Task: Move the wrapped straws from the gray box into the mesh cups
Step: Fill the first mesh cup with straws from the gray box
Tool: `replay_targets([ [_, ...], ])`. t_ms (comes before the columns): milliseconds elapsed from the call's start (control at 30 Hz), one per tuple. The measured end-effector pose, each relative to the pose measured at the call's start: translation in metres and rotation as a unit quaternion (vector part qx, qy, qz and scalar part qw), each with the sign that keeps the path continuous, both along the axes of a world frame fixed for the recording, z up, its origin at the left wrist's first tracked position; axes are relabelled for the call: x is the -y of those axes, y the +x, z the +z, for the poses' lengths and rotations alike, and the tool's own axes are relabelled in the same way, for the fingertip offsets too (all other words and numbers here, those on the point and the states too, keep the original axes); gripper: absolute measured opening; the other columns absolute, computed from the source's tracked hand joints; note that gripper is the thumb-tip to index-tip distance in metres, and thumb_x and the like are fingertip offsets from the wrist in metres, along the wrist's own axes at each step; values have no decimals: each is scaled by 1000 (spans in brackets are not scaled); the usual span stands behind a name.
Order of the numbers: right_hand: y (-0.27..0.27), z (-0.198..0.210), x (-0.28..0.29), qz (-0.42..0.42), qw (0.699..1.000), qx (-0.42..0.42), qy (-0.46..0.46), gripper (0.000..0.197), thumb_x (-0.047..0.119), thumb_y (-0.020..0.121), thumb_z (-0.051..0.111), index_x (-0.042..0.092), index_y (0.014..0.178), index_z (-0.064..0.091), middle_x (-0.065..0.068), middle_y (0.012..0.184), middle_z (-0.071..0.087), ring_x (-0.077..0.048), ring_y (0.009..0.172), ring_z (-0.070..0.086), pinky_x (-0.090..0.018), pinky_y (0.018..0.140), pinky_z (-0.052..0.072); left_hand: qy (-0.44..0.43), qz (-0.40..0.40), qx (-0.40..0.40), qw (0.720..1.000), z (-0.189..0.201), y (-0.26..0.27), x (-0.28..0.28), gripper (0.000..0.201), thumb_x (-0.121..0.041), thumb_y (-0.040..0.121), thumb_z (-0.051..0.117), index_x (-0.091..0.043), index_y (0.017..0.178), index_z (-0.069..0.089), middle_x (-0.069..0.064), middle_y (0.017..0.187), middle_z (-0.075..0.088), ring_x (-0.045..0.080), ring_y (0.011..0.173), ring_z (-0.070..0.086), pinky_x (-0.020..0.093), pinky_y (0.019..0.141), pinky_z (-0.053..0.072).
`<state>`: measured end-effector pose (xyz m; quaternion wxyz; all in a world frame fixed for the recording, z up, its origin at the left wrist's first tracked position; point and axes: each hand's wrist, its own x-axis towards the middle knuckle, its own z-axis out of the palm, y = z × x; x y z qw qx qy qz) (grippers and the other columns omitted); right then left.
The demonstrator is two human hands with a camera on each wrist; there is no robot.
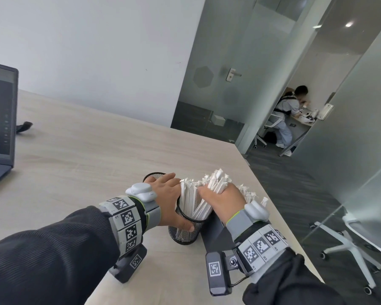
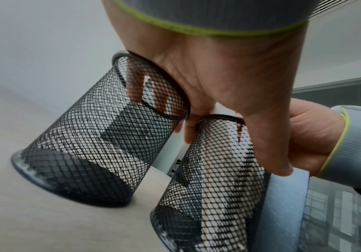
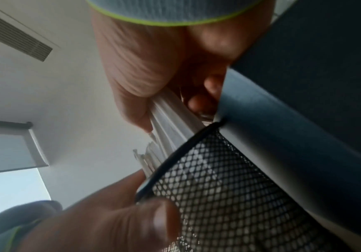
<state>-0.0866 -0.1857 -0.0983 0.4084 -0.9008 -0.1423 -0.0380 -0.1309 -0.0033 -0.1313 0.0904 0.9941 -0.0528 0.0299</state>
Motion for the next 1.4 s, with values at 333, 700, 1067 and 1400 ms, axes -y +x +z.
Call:
replay_targets([
  [333, 0, 3, -2, 119, 973, 197, 25, 78, 35, 79, 70, 35, 146, 31, 13, 140, 44, 1, 120, 48, -14, 98, 40, -3, 0, -12, 1000, 0, 1, -1, 124, -100, 46, 46, -37, 150, 24, -18, 158, 27, 10, 151, 5, 50, 119, 16],
  [700, -2, -18, -2, 168, 946, 240, -137, 42, 32, 91, 53, 21, 132, 52, 7, 135, 50, -10, 124, 48, -26, 102, 40, -8, -8, -5, 1000, -1, 1, -1, 123, -99, 46, 48, -41, 150, 20, -19, 157, 27, 13, 152, 7, 50, 119, 18],
  [1067, -11, -24, 19, 80, 956, 144, -241, 81, 67, 82, 25, 27, 153, 23, 7, 159, 31, -11, 147, 24, -41, 120, 18, -48, -3, -33, 998, 13, 5, 0, 104, -99, 54, 40, -38, 138, 48, -14, 150, 41, 10, 148, 19, 40, 114, 17],
  [1400, -23, -16, 12, 106, 944, 137, -281, 56, 41, 103, 25, 28, 156, 11, 14, 164, 13, -2, 150, 0, -42, 122, -4, -64, -1, 18, 998, 23, 1, 30, 50, -66, 82, 51, -38, 123, 52, -20, 129, 56, 7, 142, 34, 51, 115, 11],
])
